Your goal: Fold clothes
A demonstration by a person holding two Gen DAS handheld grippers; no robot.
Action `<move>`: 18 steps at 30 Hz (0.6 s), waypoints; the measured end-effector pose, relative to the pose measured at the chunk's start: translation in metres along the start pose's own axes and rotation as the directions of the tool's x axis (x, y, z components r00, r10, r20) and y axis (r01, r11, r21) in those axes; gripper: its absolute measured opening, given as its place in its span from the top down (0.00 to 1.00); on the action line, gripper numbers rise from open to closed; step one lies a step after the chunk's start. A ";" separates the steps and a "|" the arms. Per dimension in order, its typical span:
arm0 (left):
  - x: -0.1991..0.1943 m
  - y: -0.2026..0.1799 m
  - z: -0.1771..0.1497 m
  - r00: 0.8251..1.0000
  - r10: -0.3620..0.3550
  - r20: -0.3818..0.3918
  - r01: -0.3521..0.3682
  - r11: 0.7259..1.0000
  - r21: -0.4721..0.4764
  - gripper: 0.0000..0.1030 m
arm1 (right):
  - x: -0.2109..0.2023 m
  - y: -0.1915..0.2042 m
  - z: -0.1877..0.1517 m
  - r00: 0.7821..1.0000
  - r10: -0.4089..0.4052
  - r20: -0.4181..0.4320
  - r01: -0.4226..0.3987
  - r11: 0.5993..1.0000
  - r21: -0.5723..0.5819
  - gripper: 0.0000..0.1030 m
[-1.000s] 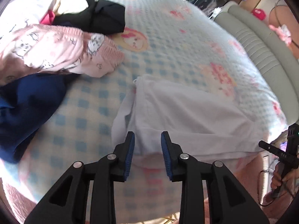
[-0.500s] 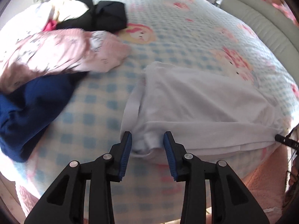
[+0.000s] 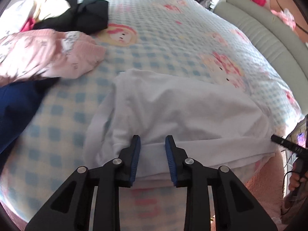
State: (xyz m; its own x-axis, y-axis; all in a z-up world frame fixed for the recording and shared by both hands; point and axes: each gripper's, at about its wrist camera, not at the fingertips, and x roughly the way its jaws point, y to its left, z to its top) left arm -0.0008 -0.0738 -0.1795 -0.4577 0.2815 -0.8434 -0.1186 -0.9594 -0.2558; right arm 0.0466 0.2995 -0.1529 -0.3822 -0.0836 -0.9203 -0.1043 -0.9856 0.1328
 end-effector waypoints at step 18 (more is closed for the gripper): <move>-0.003 -0.058 0.009 0.945 -0.323 0.049 0.321 0.946 0.050 0.72 | -0.004 -0.041 -0.011 0.967 0.251 -0.031 -0.242 0.955 0.173 0.39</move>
State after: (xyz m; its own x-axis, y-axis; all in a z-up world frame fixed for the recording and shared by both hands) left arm -0.0005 -0.0191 -0.1578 -0.4373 0.5752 -0.6913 -0.3029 -0.8180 -0.4891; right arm 0.0626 0.3387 -0.1592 -0.3671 -0.3328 -0.8686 -0.1655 -0.8955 0.4131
